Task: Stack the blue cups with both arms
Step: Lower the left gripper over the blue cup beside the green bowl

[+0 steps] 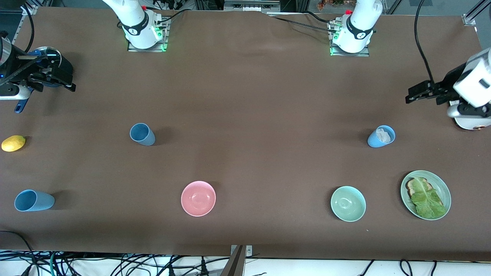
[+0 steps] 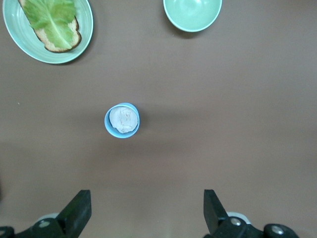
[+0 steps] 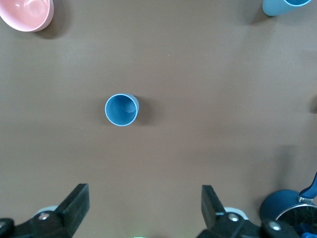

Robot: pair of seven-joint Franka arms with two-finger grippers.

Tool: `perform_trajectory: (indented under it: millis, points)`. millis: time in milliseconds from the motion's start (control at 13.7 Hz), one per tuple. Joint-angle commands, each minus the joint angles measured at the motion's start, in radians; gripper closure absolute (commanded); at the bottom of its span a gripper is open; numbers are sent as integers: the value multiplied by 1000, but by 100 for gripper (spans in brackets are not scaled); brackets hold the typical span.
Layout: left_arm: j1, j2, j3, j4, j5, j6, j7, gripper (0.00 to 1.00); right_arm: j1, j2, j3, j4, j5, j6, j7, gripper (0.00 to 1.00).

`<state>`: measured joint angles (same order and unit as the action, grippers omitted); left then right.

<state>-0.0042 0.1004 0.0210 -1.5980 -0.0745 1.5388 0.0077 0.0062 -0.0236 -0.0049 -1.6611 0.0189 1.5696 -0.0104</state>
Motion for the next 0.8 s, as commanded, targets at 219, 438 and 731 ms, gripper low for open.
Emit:
perform_trajectory:
  millis: [219, 438, 731]
  points:
    - [-13, 257, -6, 151, 1, 23, 6, 0, -8, 5, 3, 23, 3, -22, -5, 0]
    - [32, 266, -3, 72, 5, 159, 90, 0, -8, 5, 3, 23, 3, -22, -5, 0]
    - [73, 172, 8, -177, 5, 405, 264, 0, -8, 5, 3, 23, 3, -22, -6, 0]
